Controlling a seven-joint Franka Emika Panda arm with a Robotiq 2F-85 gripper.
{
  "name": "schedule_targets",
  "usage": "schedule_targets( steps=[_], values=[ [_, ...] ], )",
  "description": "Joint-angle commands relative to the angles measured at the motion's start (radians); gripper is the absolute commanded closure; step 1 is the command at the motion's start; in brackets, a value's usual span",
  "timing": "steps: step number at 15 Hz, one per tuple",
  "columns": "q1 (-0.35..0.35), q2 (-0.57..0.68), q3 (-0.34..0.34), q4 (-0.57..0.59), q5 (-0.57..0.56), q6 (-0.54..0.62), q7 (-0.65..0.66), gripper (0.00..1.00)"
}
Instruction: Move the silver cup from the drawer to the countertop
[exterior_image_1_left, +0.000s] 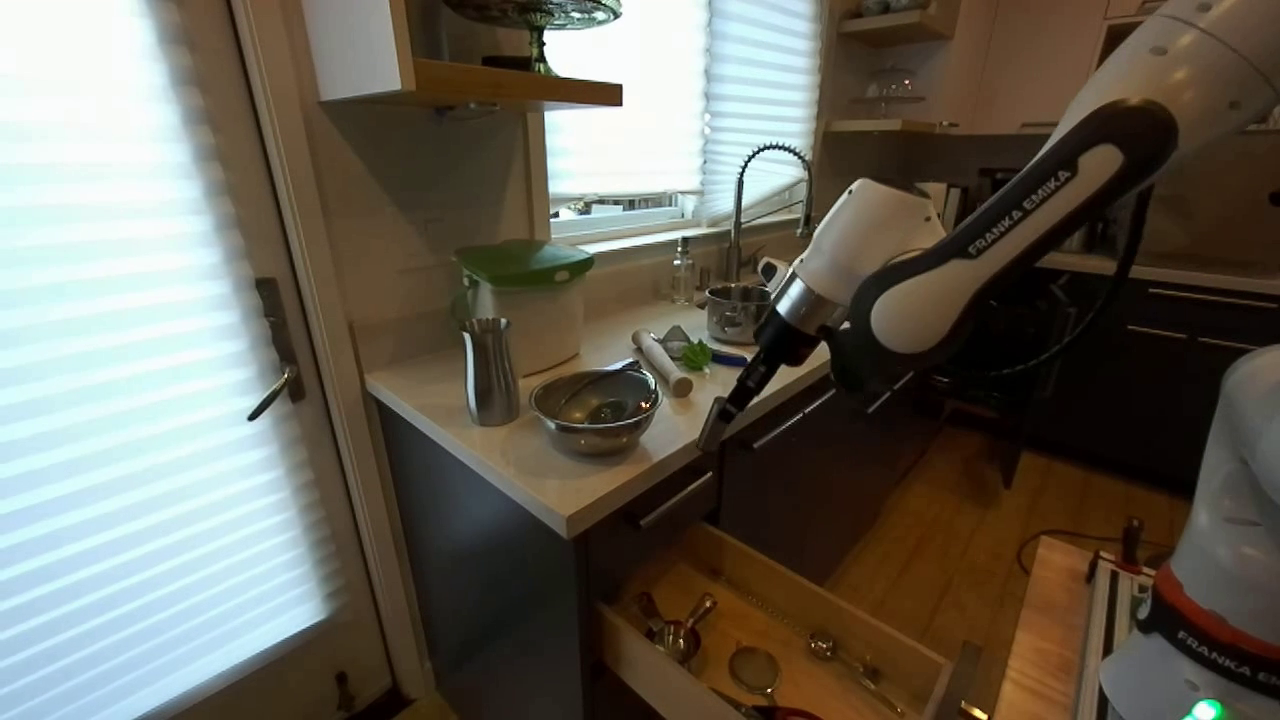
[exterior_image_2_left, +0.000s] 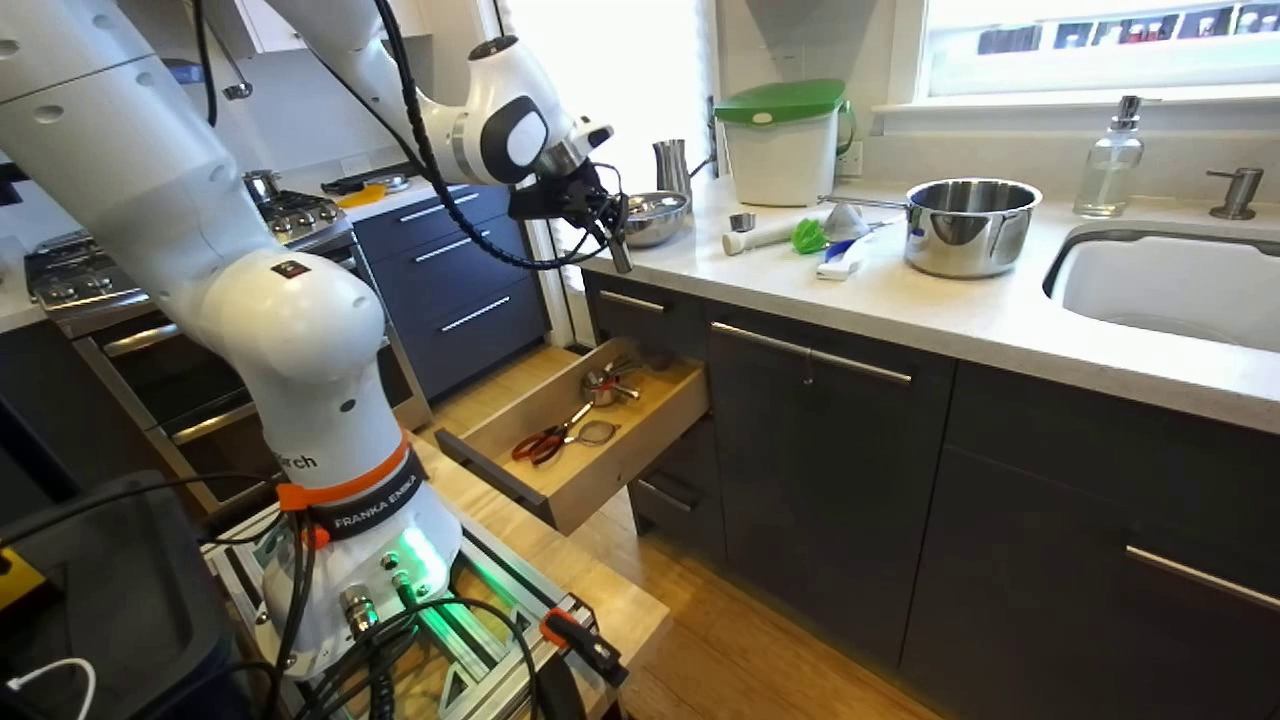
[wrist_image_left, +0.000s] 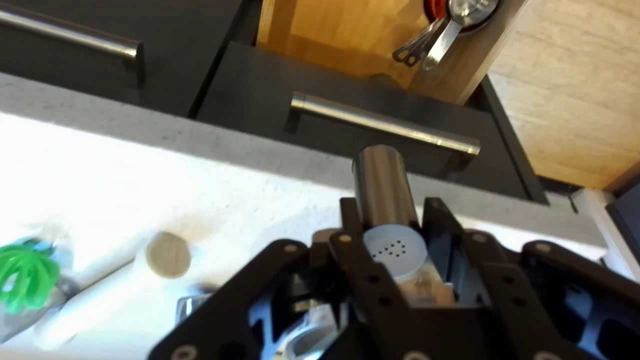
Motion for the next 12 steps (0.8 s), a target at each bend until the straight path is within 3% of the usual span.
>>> schedule_targets(
  steps=[1, 2, 3, 5, 7, 8, 11, 12],
  values=[
    [0.003, -0.018, -0.013, 0.007, -0.018, -0.007, 0.016, 0.64],
    [0.003, -0.02, -0.014, 0.007, -0.018, -0.007, 0.015, 0.64],
    [0.005, -0.015, -0.014, 0.005, -0.018, -0.007, 0.015, 0.89],
    [0.013, -0.026, -0.027, 0.012, 0.032, 0.062, 0.056, 0.89],
    [-0.095, -0.069, 0.018, 0.021, -0.035, 0.09, 0.121, 0.89],
    [-0.136, -0.093, 0.032, 0.029, -0.054, 0.058, 0.144, 0.89],
    [-0.165, -0.116, -0.012, 0.092, -0.055, -0.109, 0.147, 0.89],
    [-0.212, -0.122, -0.01, 0.117, -0.081, -0.162, 0.167, 0.89]
  ],
)
